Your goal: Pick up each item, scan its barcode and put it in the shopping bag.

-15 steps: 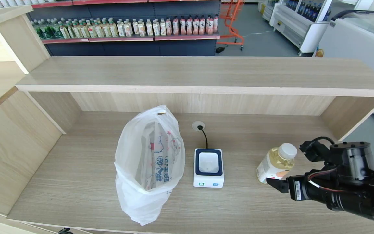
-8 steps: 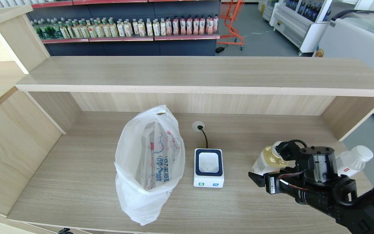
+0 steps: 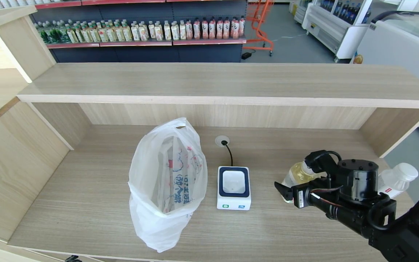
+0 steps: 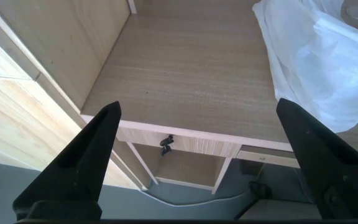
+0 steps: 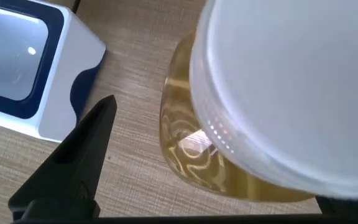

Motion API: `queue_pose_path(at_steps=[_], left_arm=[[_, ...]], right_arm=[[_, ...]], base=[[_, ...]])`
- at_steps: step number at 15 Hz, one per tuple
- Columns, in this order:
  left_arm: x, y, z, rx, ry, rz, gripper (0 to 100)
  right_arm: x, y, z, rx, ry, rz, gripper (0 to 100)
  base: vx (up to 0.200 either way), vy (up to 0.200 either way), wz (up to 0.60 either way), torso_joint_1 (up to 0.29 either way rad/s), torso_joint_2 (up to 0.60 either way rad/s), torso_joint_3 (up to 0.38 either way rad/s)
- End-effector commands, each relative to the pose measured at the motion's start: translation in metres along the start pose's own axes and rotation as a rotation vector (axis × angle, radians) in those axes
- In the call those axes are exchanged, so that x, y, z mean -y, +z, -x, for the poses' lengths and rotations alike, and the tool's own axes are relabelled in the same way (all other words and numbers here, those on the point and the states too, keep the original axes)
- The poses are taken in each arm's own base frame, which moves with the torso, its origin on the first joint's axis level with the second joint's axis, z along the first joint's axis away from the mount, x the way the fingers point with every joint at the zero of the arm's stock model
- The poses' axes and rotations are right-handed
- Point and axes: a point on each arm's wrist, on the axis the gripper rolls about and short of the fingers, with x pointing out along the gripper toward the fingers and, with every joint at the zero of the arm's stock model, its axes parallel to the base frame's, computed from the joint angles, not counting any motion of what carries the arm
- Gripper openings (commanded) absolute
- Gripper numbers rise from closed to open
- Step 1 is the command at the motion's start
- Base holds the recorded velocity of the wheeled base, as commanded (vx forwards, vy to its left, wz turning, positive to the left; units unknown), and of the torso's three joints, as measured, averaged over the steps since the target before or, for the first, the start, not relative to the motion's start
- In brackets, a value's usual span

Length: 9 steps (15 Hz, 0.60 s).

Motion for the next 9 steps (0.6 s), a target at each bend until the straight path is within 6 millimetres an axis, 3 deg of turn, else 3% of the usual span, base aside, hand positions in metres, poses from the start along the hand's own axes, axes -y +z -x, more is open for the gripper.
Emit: queue_pose_path(at_steps=[1, 7, 8, 9], left_arm=[[0.000, 0.000, 0.000, -0.001, 0.001, 0.000, 100], [0.000, 0.000, 0.000, -0.001, 0.001, 0.000, 100], [0.000, 0.000, 0.000, -0.001, 0.001, 0.000, 100], [0.000, 0.000, 0.000, 0.000, 0.001, 0.000, 100]], right_arm=[[-0.001, -0.001, -0.001, -0.005, 0.003, 0.008, 100], [-0.002, -0.007, -0.013, 0.000, 0.012, 0.008, 100], [-0.002, -0.006, -0.014, 0.004, 0.014, 0.008, 0], [-0.002, -0.004, -0.019, 0.018, 0.010, 0.016, 0]], base=[[0.000, 0.000, 0.00, 0.000, 0.00, 0.000], [0.000, 0.000, 0.00, 0.000, 0.00, 0.000], [0.000, 0.000, 0.00, 0.000, 0.00, 0.000], [0.000, 0.000, 0.00, 0.000, 0.00, 0.000]])
